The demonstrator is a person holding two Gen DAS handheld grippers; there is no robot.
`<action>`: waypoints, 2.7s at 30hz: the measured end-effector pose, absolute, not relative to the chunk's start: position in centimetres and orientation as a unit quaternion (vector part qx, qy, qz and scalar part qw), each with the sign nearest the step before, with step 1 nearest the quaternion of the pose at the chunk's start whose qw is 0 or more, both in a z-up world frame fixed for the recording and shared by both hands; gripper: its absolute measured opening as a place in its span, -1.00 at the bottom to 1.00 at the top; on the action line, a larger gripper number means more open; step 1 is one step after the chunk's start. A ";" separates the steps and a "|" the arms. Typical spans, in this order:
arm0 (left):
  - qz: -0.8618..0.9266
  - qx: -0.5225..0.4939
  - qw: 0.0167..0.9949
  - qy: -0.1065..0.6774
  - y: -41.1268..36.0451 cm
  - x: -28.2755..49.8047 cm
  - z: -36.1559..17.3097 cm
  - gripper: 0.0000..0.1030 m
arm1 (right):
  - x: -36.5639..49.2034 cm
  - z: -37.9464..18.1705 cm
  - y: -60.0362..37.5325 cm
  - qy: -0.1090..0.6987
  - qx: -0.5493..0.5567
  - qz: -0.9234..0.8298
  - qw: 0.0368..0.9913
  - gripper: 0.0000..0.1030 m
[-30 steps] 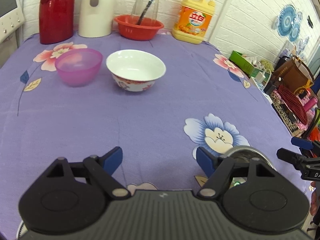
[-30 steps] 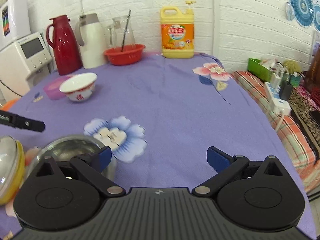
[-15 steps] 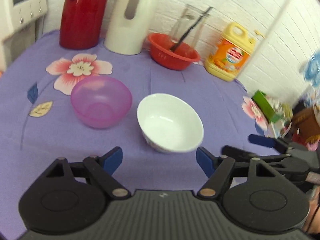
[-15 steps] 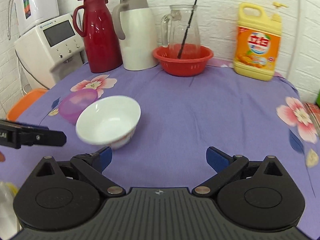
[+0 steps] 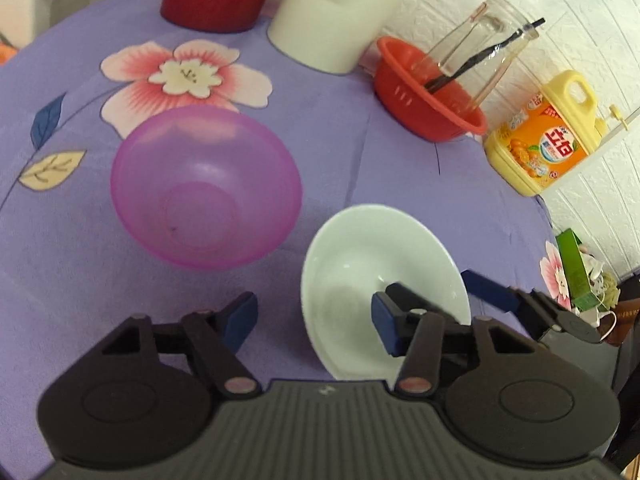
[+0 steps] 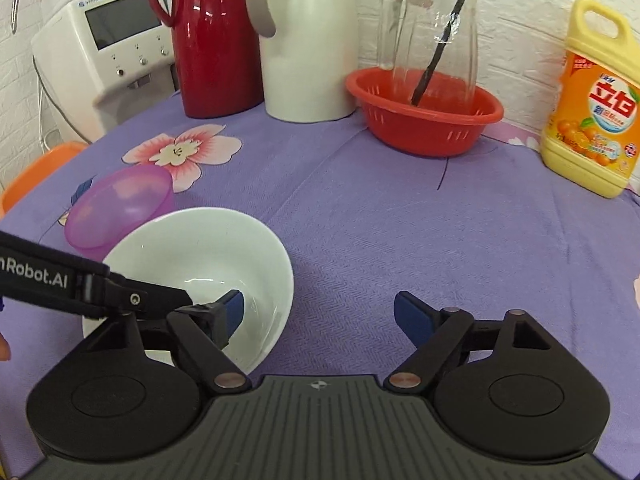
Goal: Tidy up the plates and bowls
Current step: 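Move the left gripper to the white red-printed bowl rim and grip it, then carry the white bowl with the left gripper into the steel bowl and release, then move the left gripper to the pink plastic bowl rim and grip it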
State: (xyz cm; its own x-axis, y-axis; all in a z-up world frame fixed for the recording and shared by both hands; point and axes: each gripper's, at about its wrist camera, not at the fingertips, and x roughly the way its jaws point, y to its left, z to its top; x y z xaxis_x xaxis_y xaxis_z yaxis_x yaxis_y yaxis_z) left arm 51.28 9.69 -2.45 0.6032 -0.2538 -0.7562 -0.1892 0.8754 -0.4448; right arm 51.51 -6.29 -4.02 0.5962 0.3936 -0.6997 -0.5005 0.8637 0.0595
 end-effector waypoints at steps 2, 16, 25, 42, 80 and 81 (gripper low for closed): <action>-0.020 -0.246 0.861 0.444 9.4 51.3 -2.4 -0.13 | 51.7 -4.4 -5.9 0.376 -0.072 0.268 0.884 1.00; -0.076 -0.232 0.862 0.444 6.5 47.8 -0.6 -0.54 | 46.2 -2.0 -6.3 0.381 -0.081 0.282 0.877 0.24; -0.130 -0.224 0.866 0.427 3.1 39.6 2.1 -0.54 | 37.7 1.5 -9.0 0.363 -0.088 0.244 0.895 0.25; -0.179 -0.181 0.852 0.458 -2.3 28.3 -1.8 -0.54 | 24.7 -2.0 -13.8 0.378 -0.061 0.200 0.902 0.25; -0.095 -0.110 0.926 0.349 9.9 32.5 3.9 0.37 | 32.2 1.7 -9.2 0.333 -0.036 0.237 0.912 1.00; -0.090 -0.109 0.927 0.348 10.5 33.0 4.0 0.37 | 33.0 1.8 -8.6 0.334 -0.041 0.240 0.910 1.00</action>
State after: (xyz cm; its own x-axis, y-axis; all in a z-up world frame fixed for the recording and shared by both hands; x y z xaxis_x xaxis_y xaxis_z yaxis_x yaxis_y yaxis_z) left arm 32.99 10.51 4.03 0.7418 -0.2422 -0.6254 0.0906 0.9602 -0.2643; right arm 32.96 -8.59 1.85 0.6609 0.4107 -0.6281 -0.4650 0.8810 0.0868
